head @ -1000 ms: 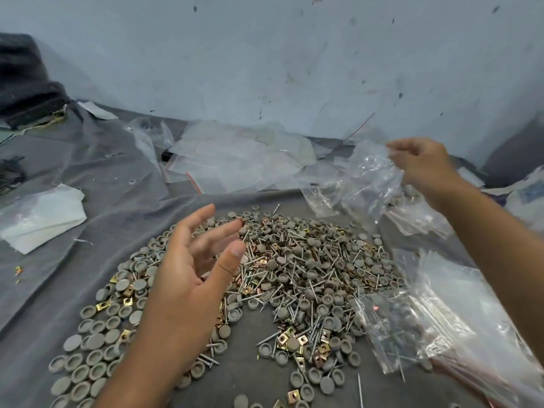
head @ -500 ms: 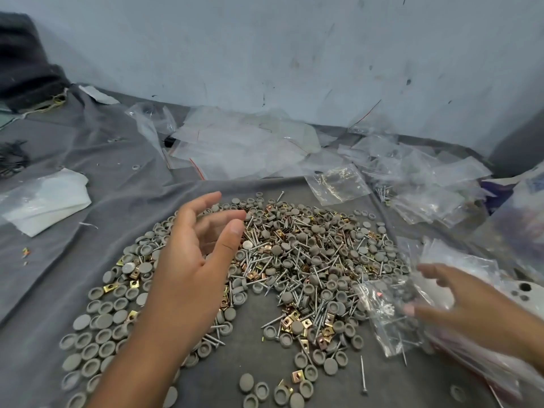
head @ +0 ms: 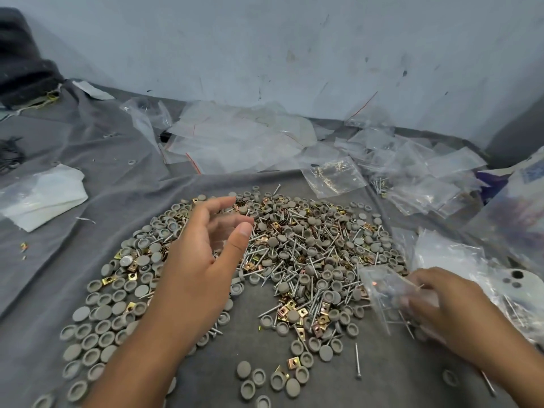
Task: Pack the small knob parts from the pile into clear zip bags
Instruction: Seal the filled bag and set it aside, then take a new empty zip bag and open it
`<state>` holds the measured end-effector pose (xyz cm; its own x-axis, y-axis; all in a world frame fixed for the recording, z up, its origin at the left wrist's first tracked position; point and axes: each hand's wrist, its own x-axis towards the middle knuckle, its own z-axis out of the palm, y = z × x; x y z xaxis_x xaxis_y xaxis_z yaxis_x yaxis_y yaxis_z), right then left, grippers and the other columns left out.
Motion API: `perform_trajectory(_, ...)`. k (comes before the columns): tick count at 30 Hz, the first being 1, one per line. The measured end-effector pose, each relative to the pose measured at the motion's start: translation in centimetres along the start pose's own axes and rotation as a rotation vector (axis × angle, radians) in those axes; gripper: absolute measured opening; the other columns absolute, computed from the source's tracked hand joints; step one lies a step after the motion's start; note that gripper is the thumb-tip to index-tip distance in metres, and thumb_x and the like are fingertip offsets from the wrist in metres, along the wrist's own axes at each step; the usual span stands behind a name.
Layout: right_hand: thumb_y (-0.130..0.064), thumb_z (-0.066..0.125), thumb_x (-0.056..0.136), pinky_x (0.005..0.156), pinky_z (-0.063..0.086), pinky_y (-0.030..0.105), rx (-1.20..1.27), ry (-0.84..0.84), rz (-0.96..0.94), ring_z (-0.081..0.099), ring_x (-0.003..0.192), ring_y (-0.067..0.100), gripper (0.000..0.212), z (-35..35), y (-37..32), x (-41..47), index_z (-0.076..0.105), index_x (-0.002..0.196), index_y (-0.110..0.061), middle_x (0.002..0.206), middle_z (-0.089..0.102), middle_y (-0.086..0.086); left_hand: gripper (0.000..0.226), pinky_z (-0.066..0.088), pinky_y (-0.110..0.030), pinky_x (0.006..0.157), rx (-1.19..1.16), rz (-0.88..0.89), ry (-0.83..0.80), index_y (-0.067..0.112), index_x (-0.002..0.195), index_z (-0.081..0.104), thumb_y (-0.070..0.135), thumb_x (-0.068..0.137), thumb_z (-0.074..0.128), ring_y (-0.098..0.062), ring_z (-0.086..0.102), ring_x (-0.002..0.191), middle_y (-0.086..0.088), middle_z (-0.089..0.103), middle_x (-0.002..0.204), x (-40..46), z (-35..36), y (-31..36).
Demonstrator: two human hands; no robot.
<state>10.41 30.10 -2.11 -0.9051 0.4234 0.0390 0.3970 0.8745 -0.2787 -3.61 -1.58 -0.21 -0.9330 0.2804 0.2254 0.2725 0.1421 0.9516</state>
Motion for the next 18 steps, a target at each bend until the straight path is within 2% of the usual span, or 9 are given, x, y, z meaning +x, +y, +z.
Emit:
perform_trajectory(2, -0.037, 0.077, 0.087, 0.070, 0.042, 0.030, 0.068, 0.059, -0.041, 0.055, 0.078, 0.002, 0.021, -0.9, -0.9, 0.0, 0.058, 0.076, -0.036, 0.086, 0.061, -0.010, 0.037, 0.051, -0.028, 0.089, 0.019, -0.004, -0.035, 0.042, 0.121, 0.053, 0.059, 0.089, 0.057, 0.007, 0.064, 0.105, 0.026, 0.069, 0.111, -0.1, 0.3, 0.1)
perform_trajectory(4, -0.056, 0.065, 0.083, 0.075, 0.042, 0.021, 0.221, 0.032, -0.120, 0.059, 0.088, -0.002, 0.017, -2.2, -3.2, 0.1, 0.064, 0.085, -0.038, 0.094, 0.065, -0.015, 0.038, 0.050, -0.023, 0.084, 0.058, -0.017, -0.135, 0.044, 0.117, 0.057, 0.063, 0.084, 0.056, 0.010, 0.063, 0.103, 0.029, 0.067, 0.111, -0.4, 0.8, 0.2)
perform_trajectory(6, -0.062, 0.060, 0.079, 0.080, 0.049, 0.028, 0.391, -0.032, -0.199, 0.063, 0.095, -0.003, 0.027, -3.2, -6.6, 0.5, 0.067, 0.093, -0.041, 0.099, 0.069, -0.022, 0.042, 0.049, -0.018, 0.082, 0.037, -0.090, -0.291, 0.047, 0.115, 0.062, 0.069, 0.080, 0.057, 0.011, 0.062, 0.104, 0.031, 0.067, 0.113, -0.7, 1.6, 0.3)
perform_trajectory(8, -0.060, 0.061, 0.081, 0.081, 0.052, 0.033, 0.475, -0.114, -0.249, 0.066, 0.092, -0.003, 0.023, -3.7, -9.7, 1.1, 0.068, 0.093, -0.042, 0.097, 0.071, -0.023, 0.039, 0.054, -0.017, 0.078, -0.036, -0.149, -0.398, 0.048, 0.113, 0.066, 0.067, 0.080, 0.060, 0.007, 0.065, 0.103, 0.026, 0.070, 0.111, -0.8, 2.2, 0.4)
perform_trajectory(10, -0.059, 0.061, 0.083, 0.077, 0.053, 0.033, 0.529, -0.170, -0.287, 0.066, 0.083, 0.000, 0.020, -4.0, -12.0, 1.7, 0.068, 0.091, -0.042, 0.092, 0.071, -0.020, 0.034, 0.056, -0.021, 0.078, -0.058, -0.137, -0.369, 0.041, 0.109, 0.071, 0.058, 0.080, 0.065, 0.000, 0.069, 0.094, 0.016, 0.074, 0.102, -0.6, 2.2, 0.4)
perform_trajectory(12, -0.060, 0.060, 0.081, 0.066, 0.049, 0.028, 0.609, -0.208, -0.292, 0.062, 0.067, 0.003, 0.023, -4.1, -13.3, 2.1, 0.068, 0.089, -0.041, 0.080, 0.071, -0.017, 0.029, 0.054, -0.017, 0.073, -0.052, -0.093, -0.294, 0.033, 0.101, 0.075, 0.049, 0.078, 0.067, 0.000, 0.069, 0.083, 0.014, 0.076, 0.094, -0.3, 1.6, 0.6)
perform_trajectory(14, -0.058, 0.061, 0.082, 0.061, 0.041, 0.021, 0.704, -0.209, -0.254, 0.053, 0.058, 0.002, 0.023, -4.0, -14.0, 2.6, 0.070, 0.089, -0.038, 0.069, 0.065, -0.016, 0.026, 0.052, -0.011, 0.071, -0.073, -0.085, -0.251, 0.028, 0.094, 0.078, 0.045, 0.078, 0.066, 0.001, 0.070, 0.083, 0.015, 0.077, 0.091, 0.0, 0.8, 0.6)
perform_trajectory(16, -0.050, 0.065, 0.088, 0.070, 0.044, 0.024, 0.768, -0.137, -0.192, 0.061, 0.073, 0.000, 0.017, -3.0, -14.6, 2.8, 0.069, 0.092, -0.034, 0.080, 0.068, -0.018, 0.023, 0.051, -0.010, 0.072, -0.109, -0.104, -0.214, 0.026, 0.089, 0.080, 0.043, 0.079, 0.067, 0.001, 0.071, 0.084, 0.013, 0.078, 0.090, 0.2, 0.2, 0.6)
perform_trajectory(18, -0.050, 0.066, 0.088, 0.079, 0.042, 0.022, 0.712, 0.102, -0.156, 0.058, 0.097, -0.004, 0.015, -1.6, -15.5, 2.3, 0.061, 0.098, -0.038, 0.099, 0.064, -0.022, 0.018, 0.053, -0.012, 0.071, -0.115, -0.099, -0.141, 0.030, 0.085, 0.080, 0.043, 0.079, 0.069, -0.002, 0.071, 0.079, 0.009, 0.078, 0.084, 0.4, -0.2, 0.6)
